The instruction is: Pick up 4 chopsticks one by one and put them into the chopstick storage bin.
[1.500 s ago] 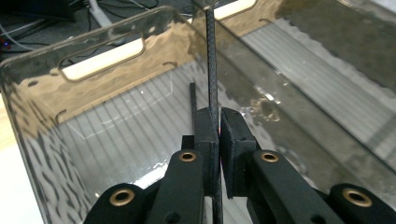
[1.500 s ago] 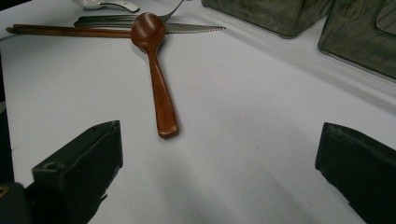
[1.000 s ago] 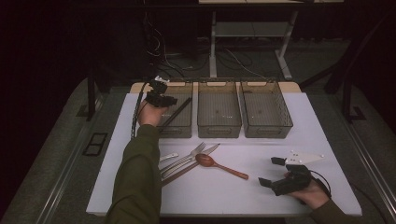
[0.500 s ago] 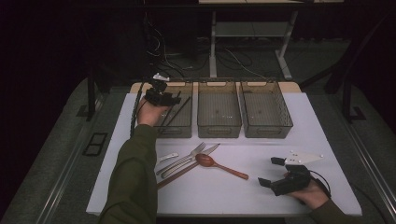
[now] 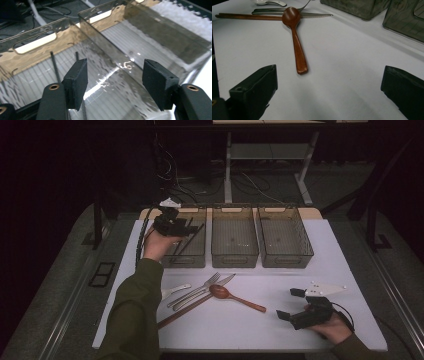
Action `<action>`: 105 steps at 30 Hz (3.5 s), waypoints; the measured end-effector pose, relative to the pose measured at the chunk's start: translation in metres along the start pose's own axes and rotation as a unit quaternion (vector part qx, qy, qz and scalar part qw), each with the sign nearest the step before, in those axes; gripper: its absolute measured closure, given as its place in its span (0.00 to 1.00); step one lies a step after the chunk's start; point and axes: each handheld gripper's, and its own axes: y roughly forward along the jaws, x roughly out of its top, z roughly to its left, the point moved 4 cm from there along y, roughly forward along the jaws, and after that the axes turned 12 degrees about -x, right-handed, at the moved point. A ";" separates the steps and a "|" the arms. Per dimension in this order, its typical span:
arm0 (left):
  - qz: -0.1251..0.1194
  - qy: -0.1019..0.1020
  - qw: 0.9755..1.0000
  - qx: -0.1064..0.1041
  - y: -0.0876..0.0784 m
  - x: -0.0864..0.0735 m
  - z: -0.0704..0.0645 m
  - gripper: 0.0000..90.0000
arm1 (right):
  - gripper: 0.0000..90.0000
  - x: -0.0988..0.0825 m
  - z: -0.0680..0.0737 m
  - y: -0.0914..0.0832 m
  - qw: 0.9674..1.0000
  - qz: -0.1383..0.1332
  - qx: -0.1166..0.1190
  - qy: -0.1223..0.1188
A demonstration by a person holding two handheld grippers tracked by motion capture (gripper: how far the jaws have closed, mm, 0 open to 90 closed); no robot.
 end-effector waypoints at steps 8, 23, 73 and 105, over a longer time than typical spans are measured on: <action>0.007 0.024 0.999 -0.021 -0.006 -0.009 -0.020 0.34 | 0.01 0.000 0.000 0.000 1.000 0.000 0.000 -0.001; 0.011 0.067 0.996 -0.052 -0.007 -0.031 -0.067 0.29 | 0.01 0.000 0.000 0.000 1.000 0.001 0.000 0.000; 0.022 0.074 0.992 -0.105 -0.025 -0.144 -0.128 0.28 | 0.01 0.000 -0.003 -0.002 1.000 -0.003 -0.002 0.006; 0.097 0.052 0.990 -0.088 -0.048 -0.190 -0.113 0.88 | 0.01 0.000 -0.002 -0.002 1.000 -0.002 -0.004 0.006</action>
